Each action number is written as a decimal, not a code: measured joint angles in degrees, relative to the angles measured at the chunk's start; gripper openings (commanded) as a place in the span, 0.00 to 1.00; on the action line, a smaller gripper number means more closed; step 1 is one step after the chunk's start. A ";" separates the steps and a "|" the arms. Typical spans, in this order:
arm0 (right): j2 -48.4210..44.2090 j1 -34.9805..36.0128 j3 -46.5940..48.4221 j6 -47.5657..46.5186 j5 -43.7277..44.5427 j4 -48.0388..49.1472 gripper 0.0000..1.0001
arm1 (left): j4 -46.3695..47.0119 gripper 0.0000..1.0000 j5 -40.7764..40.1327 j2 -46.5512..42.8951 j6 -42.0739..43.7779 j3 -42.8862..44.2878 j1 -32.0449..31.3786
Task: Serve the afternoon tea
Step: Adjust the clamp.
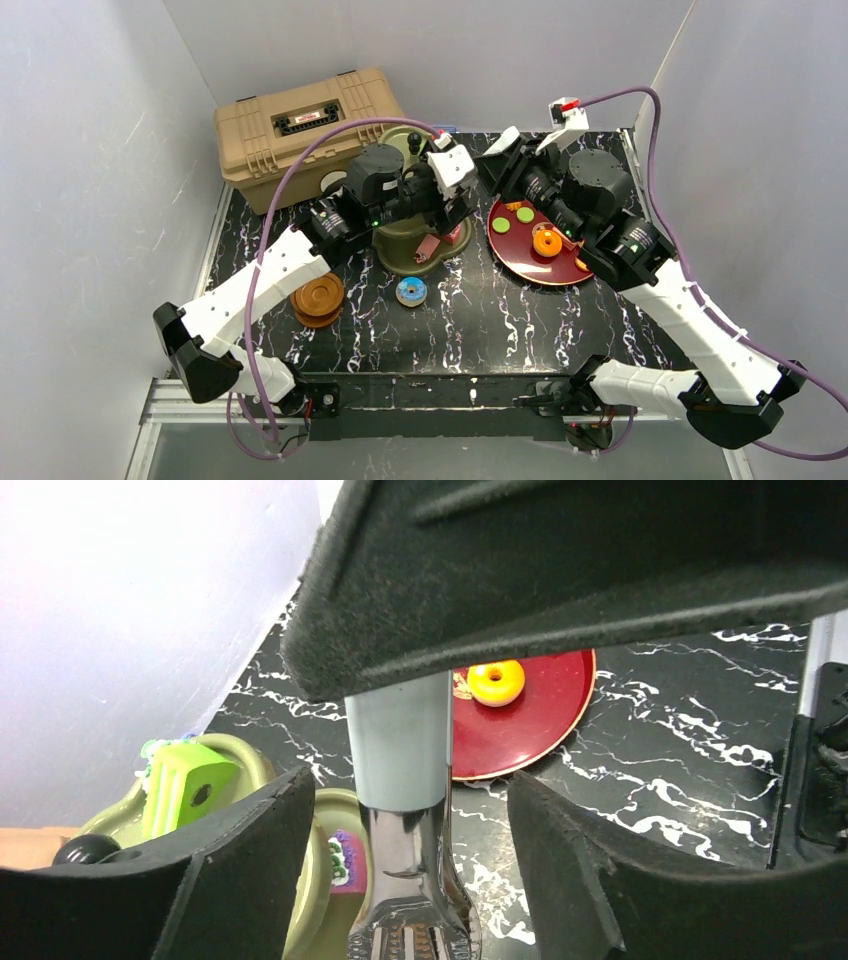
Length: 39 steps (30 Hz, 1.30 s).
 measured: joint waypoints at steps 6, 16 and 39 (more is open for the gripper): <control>0.00 0.00 -0.42 1.99 0.98 0.55 0.06 | 0.94 0.39 -3.21 0.00 2.58 -0.55 -1.01; -0.11 0.00 -2.73 4.57 1.95 1.70 0.48 | 4.24 0.00 -5.35 -0.48 5.51 -3.02 -1.27; 2.21 0.04 -2.80 6.43 4.59 -1.66 0.02 | -0.37 0.98 -5.11 -0.66 6.95 -0.76 -1.55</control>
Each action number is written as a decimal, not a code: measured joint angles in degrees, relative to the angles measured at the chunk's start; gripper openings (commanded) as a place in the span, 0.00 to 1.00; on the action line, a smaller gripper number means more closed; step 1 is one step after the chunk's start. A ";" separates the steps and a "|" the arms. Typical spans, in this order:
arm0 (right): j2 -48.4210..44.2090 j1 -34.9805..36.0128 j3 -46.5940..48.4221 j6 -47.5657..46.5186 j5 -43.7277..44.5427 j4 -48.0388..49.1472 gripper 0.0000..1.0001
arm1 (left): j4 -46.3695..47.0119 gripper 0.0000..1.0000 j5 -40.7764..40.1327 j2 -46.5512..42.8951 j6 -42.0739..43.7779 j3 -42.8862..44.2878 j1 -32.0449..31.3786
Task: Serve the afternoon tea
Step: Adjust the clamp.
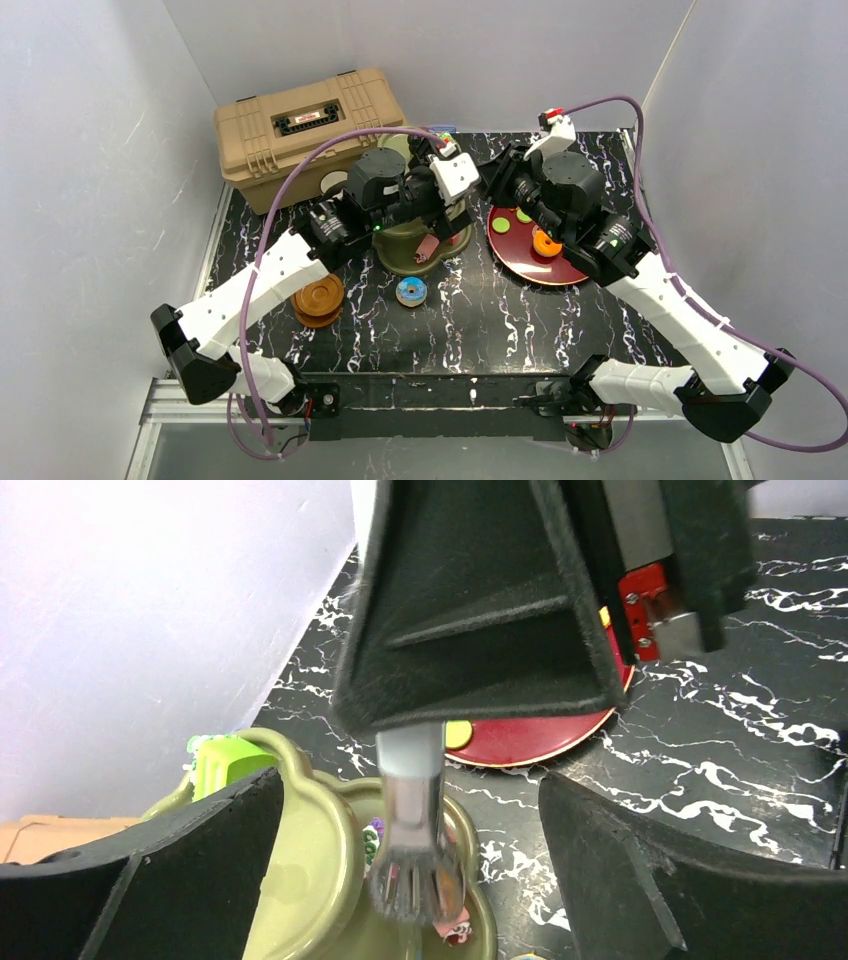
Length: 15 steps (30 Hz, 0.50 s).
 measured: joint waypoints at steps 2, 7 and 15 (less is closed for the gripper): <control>-0.04 0.00 -0.15 -2.51 2.62 -1.42 0.04 | -1.92 0.98 -0.26 -0.26 -0.94 1.20 -0.04; -2.08 -0.37 -3.87 -8.92 9.97 -3.23 0.05 | -9.66 0.98 -0.96 -1.33 -3.91 6.21 1.01; -0.63 -7.43 -7.30 -13.75 15.06 -7.19 0.04 | -25.97 0.98 -0.81 -0.28 -7.63 21.11 8.72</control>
